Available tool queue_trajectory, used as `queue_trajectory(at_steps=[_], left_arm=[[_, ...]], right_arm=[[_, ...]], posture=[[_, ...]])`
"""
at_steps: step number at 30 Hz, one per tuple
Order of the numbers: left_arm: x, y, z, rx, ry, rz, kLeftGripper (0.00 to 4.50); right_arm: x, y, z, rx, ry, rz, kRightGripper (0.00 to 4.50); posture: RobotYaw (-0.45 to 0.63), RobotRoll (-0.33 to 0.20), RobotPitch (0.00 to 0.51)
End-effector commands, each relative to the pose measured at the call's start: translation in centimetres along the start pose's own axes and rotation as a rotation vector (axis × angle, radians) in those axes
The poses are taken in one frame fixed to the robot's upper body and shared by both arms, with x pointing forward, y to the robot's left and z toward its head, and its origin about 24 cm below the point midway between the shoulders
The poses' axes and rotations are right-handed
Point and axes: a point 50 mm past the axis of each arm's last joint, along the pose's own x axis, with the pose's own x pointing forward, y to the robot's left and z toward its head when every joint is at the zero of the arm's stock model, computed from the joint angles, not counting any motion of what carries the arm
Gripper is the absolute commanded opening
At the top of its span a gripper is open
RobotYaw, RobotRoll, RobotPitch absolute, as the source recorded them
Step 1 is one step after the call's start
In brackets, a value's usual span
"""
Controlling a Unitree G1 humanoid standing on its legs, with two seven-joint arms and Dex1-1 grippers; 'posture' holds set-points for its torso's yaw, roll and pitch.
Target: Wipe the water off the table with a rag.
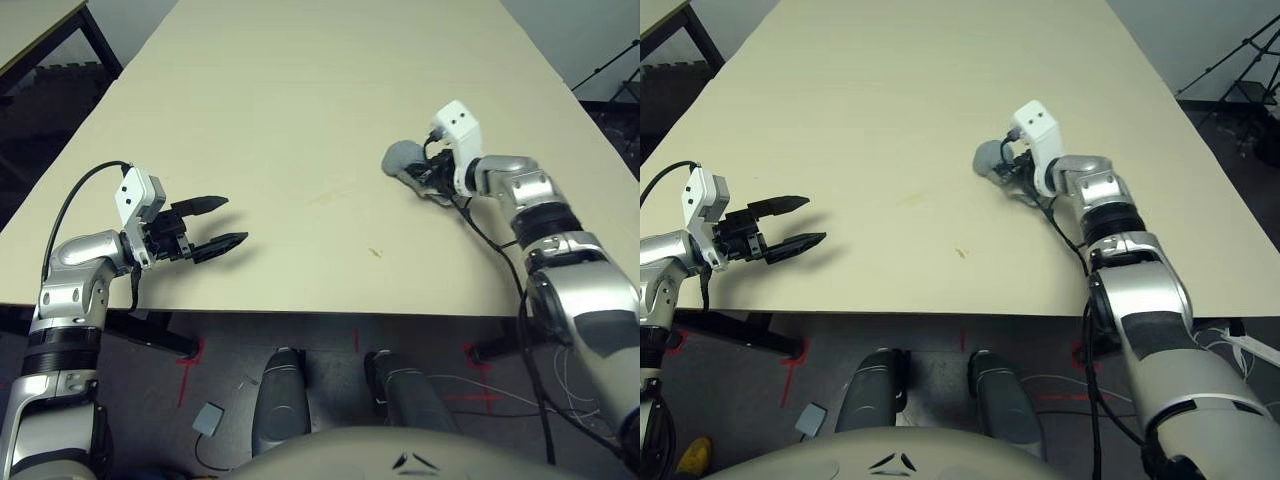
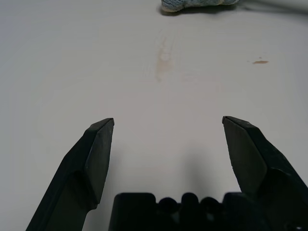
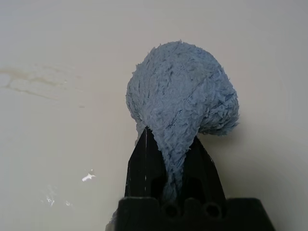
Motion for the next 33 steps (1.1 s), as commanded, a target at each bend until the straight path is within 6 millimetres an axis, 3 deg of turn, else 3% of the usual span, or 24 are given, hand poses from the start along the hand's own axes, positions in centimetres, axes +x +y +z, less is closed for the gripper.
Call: queue_trajectory(at_steps=[1,5,9,20,31,33], left_arm=[[0.0,0.0,-0.4,-0.008,0.026,-0.011,4.50],[0.1,0.0,-0.5,-0.010,0.027,-0.015,4.50],[0.2,0.1,-0.5,-0.011,0.028,-0.018,4.50],[0.3,0.1,-0.5,-0.009,0.031,-0.027,4.50],[0.2,0.1,-0.4,-0.011,0.034,-0.025,4.50],[0.2,0.2,-0.4,-0.012,0.026,-0.019,4.50]], right_arm=[[-2.9,-1.4,2.8,-0.001,-0.065,-0.005,0.12],[-5.6,-2.8,3.2,-0.013,-0.017,-0.023,0.12],[-7.2,-3.6,2.2,0.013,0.043,-0.037,0.12],[-7.8,-5.8,-3.8,0.049,0.174,-0.220,0.12],[-9.1,-7.3,-6.3,0.054,0.207,-0.380,0.12],[-9.0,-7.2,-6.2,0.065,0.191,-0.380,0.85]], posture=[[-0.09,0.000,0.147],[-0.09,0.000,0.150],[-0.10,0.000,0.151],[-0.10,0.000,0.153],[-0.10,0.000,0.157],[-0.10,0.000,0.157]])
